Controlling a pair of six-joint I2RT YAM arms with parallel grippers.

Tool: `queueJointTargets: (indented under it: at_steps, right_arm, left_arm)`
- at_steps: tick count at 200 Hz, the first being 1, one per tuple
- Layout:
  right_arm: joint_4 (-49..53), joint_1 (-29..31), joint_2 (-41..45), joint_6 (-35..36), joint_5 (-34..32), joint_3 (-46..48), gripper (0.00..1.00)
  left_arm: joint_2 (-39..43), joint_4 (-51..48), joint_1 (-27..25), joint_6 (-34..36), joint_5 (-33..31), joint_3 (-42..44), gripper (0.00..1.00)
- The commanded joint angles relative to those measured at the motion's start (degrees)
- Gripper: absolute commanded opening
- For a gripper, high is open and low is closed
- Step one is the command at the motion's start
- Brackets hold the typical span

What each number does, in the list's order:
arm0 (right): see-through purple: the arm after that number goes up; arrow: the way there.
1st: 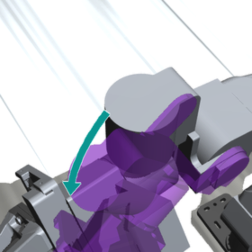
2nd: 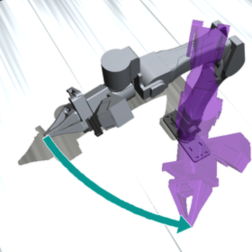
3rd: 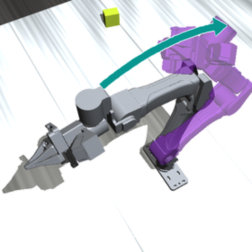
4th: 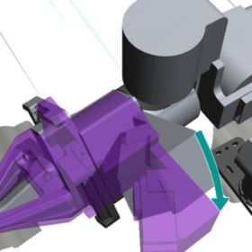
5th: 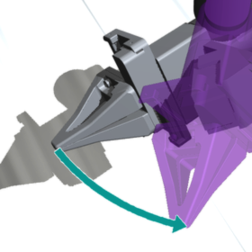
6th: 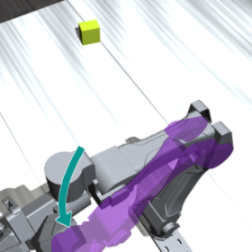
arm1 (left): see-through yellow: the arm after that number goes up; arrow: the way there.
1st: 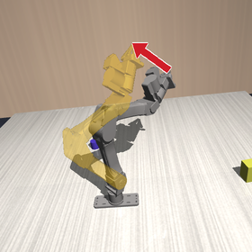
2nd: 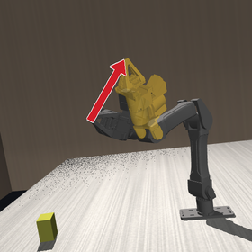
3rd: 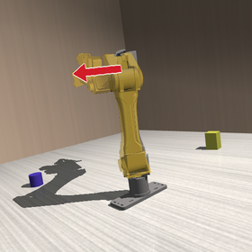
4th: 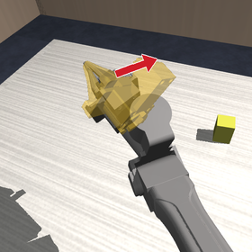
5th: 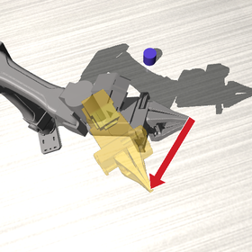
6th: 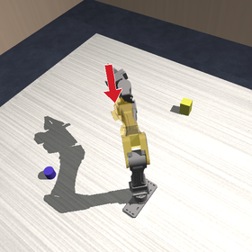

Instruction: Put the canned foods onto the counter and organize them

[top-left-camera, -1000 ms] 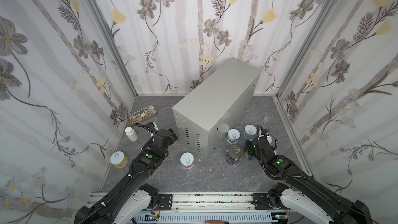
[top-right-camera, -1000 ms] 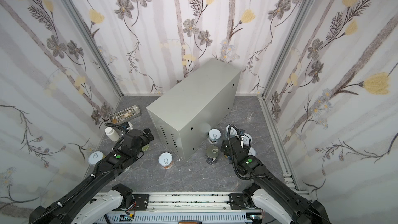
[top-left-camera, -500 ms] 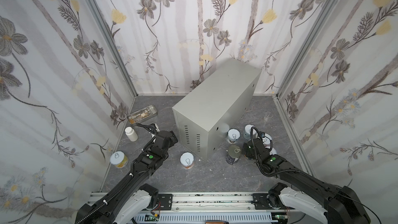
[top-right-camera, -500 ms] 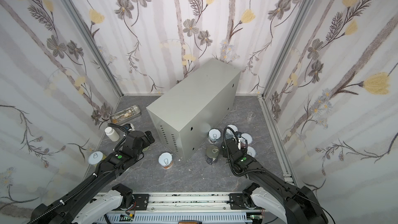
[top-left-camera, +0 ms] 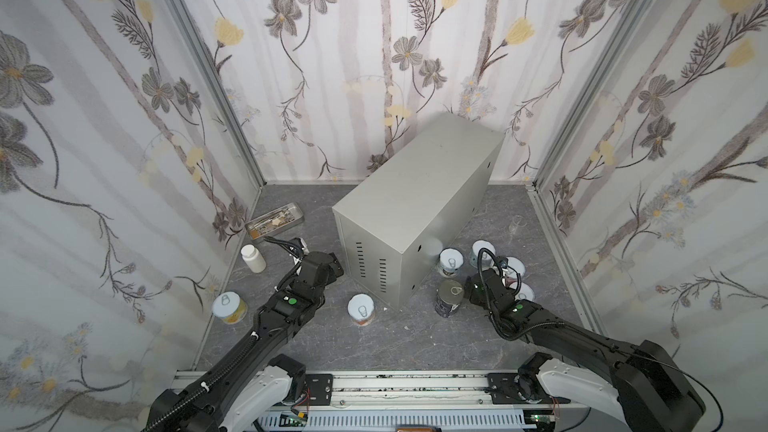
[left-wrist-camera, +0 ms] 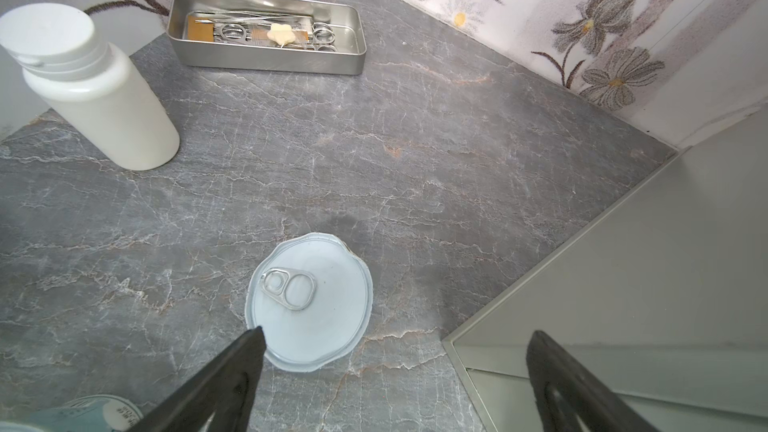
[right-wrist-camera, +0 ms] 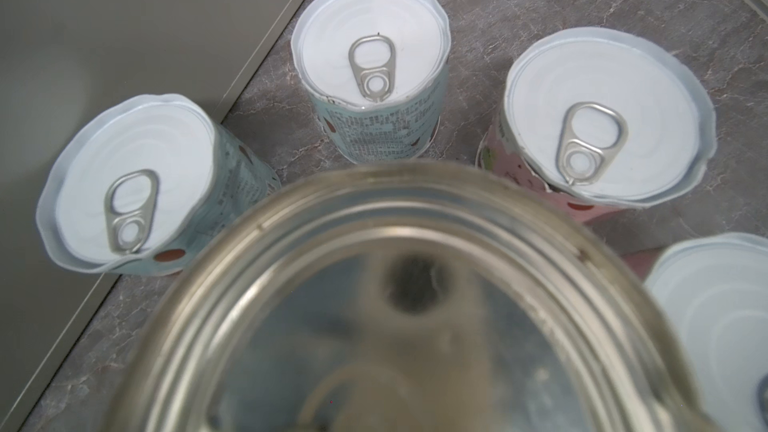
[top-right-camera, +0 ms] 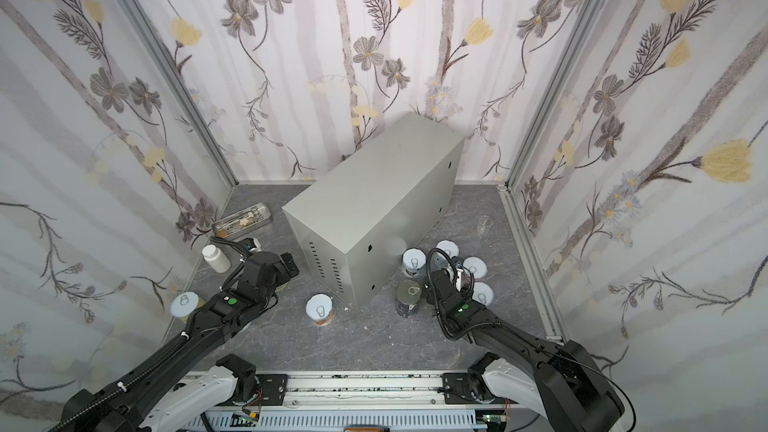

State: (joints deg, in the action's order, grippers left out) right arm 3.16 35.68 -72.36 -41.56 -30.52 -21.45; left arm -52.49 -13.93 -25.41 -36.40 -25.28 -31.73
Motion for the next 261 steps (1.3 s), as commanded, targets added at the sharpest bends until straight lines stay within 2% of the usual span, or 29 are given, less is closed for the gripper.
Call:
queueJointTargets:
  at_steps: [1, 65, 83, 114, 133, 170, 214, 261]
  right_arm:
    - [-3.8, 0.8, -2.4, -1.6, 1.1, -0.4, 1.00]
    - [-5.7, 2.4, -6.7, -2.9, -0.1, -1.3, 0.99]
    - [-5.9, 2.6, -7.0, -2.8, -0.5, -1.3, 0.96]
    - [-5.7, 2.9, -7.1, -2.9, -0.8, -1.4, 0.88]
    - [-5.5, 3.1, -6.6, -2.9, -1.3, -1.3, 0.83]
    - [-4.7, 3.3, -4.1, -2.3, -1.5, -1.2, 0.65]
    - [-2.7, 3.4, 1.9, -1.0, -1.4, -0.9, 0.49]
    - [3.4, 3.3, 10.5, 2.8, -0.3, -3.2, 0.44]
  left_arm:
    - [0.1, 0.6, 0.0, -0.3, -1.1, 0.0, 1.00]
    - [1.8, 0.6, -0.1, -0.4, -1.4, 1.0, 1.00]
    - [1.9, 0.6, -0.1, -0.4, -1.2, 1.0, 1.00]
    - [2.2, 0.7, -0.1, -0.2, -0.8, 0.8, 1.00]
    - [2.0, 0.9, 0.1, 1.6, 1.6, 0.3, 1.00]
    - [1.5, 0.8, 0.1, 4.1, 4.1, -1.5, 1.00]
    - [4.6, -0.9, 0.9, 5.3, 6.2, -3.7, 1.00]
    - [7.1, -7.5, 3.6, 8.0, 6.2, -9.7, 1.00]
